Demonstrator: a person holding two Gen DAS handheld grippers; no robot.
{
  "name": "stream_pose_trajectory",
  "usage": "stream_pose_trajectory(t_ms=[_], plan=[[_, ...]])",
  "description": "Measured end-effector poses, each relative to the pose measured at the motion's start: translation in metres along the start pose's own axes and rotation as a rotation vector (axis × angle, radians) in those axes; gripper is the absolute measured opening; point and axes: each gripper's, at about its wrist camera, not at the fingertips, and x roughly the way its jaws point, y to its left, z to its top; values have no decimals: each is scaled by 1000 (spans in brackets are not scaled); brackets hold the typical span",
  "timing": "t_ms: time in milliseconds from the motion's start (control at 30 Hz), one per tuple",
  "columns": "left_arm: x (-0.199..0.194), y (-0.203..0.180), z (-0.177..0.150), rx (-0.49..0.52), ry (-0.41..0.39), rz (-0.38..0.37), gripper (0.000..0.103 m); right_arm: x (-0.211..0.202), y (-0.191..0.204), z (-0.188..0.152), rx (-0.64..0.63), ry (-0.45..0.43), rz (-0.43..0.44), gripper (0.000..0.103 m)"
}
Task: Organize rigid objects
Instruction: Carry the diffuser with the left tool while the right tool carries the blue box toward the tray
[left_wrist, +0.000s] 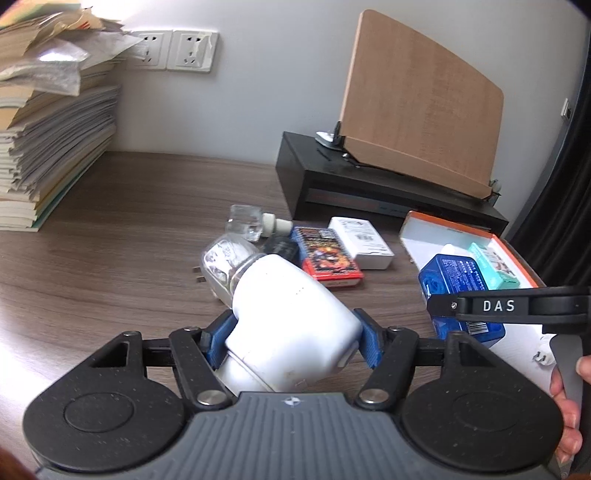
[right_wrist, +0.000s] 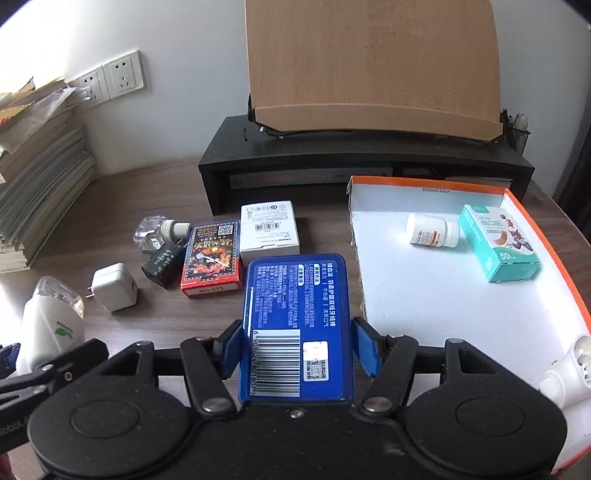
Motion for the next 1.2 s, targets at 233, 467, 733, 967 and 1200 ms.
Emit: stream_pose_trajectory(t_ms=[233,467,733,967,1200], plan=[[-2,-50,16,-3,-28,-26,68,-38,-50,7,-5,-59,-5,73],[7,-122,27,-4,-20,-95,68,-69,-121,9,20,-98,-52,73],[25,-189,29,25,1,-135,68,-85,-184,5,58,-125,-69,73],[37,-223,27,51,12,-119,68,-84,-216,2,69,-139,-64,73],[44,-242,26,65,22,-87,68,-79,-231,3,66,-137,-42,73]])
